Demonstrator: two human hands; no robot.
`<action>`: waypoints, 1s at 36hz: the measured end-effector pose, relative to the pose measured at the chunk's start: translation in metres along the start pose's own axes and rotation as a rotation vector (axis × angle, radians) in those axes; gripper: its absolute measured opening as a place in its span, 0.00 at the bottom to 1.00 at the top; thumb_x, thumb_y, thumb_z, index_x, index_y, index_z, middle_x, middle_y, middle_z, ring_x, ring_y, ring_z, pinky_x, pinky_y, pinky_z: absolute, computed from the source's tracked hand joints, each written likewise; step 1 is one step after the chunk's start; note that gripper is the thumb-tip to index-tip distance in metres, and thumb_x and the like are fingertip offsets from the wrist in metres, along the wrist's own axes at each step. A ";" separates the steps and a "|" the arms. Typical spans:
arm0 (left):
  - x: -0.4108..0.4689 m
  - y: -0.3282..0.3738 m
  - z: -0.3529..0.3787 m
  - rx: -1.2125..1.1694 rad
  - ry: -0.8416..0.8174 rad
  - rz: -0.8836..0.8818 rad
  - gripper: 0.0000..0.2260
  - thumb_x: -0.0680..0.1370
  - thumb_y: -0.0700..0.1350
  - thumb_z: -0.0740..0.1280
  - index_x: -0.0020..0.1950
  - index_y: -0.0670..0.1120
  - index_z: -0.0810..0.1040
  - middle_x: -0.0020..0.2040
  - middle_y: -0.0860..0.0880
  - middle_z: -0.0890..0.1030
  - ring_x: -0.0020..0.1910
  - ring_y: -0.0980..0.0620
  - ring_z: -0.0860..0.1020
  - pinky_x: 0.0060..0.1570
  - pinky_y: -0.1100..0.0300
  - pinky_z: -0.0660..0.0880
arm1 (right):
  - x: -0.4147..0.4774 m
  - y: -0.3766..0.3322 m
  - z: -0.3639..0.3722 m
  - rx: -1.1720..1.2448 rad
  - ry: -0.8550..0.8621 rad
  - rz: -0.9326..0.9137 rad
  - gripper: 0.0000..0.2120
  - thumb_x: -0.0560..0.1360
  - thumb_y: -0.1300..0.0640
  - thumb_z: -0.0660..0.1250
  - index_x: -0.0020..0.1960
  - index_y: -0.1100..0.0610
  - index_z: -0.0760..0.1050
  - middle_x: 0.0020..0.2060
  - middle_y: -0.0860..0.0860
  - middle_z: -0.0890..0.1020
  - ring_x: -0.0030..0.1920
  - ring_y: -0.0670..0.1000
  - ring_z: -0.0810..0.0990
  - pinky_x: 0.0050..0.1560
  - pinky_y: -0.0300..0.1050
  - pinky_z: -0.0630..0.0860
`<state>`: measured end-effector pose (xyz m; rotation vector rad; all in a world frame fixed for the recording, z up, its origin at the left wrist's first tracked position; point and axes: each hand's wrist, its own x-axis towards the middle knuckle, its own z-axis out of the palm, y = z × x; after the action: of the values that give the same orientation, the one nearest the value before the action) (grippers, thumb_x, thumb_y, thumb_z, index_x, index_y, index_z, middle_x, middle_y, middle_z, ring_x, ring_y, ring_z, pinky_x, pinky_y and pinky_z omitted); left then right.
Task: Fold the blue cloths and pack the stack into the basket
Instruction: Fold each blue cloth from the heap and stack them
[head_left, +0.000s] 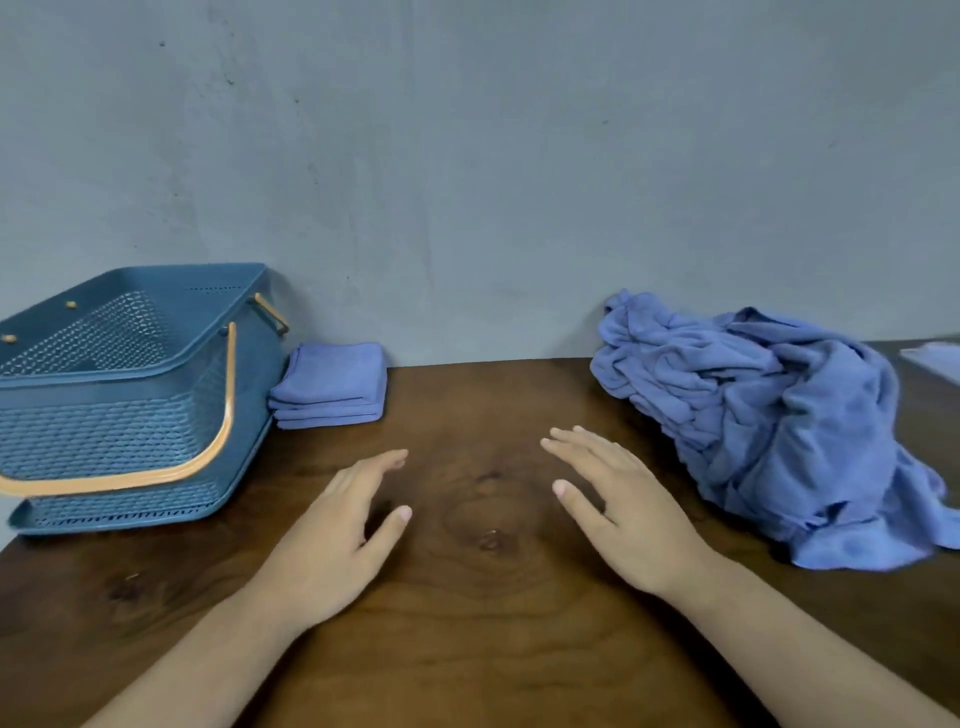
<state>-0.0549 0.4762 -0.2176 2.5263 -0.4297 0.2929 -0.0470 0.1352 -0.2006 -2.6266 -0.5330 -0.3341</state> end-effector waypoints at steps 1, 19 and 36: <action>0.000 0.000 0.001 0.017 -0.004 0.002 0.25 0.83 0.60 0.64 0.80 0.66 0.61 0.73 0.71 0.68 0.73 0.69 0.65 0.58 0.69 0.71 | -0.001 0.004 -0.001 0.010 0.008 0.003 0.23 0.87 0.40 0.55 0.81 0.37 0.63 0.79 0.31 0.63 0.81 0.33 0.50 0.83 0.47 0.52; 0.081 0.119 0.046 0.018 -0.062 0.195 0.14 0.86 0.60 0.60 0.71 0.64 0.73 0.68 0.70 0.74 0.66 0.65 0.74 0.57 0.66 0.74 | 0.006 0.031 -0.046 0.150 0.744 -0.064 0.12 0.82 0.61 0.67 0.63 0.54 0.82 0.60 0.46 0.81 0.62 0.48 0.78 0.63 0.38 0.73; 0.232 0.378 0.077 0.322 -0.318 0.565 0.17 0.78 0.63 0.71 0.62 0.56 0.81 0.59 0.57 0.77 0.58 0.55 0.76 0.57 0.55 0.75 | 0.012 0.060 -0.032 0.212 0.480 0.104 0.12 0.77 0.52 0.58 0.45 0.52 0.80 0.44 0.47 0.81 0.38 0.49 0.77 0.38 0.47 0.75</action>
<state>0.0315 0.0775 -0.0288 2.7195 -1.3225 0.1741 -0.0157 0.0747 -0.1904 -2.2493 -0.2511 -0.7987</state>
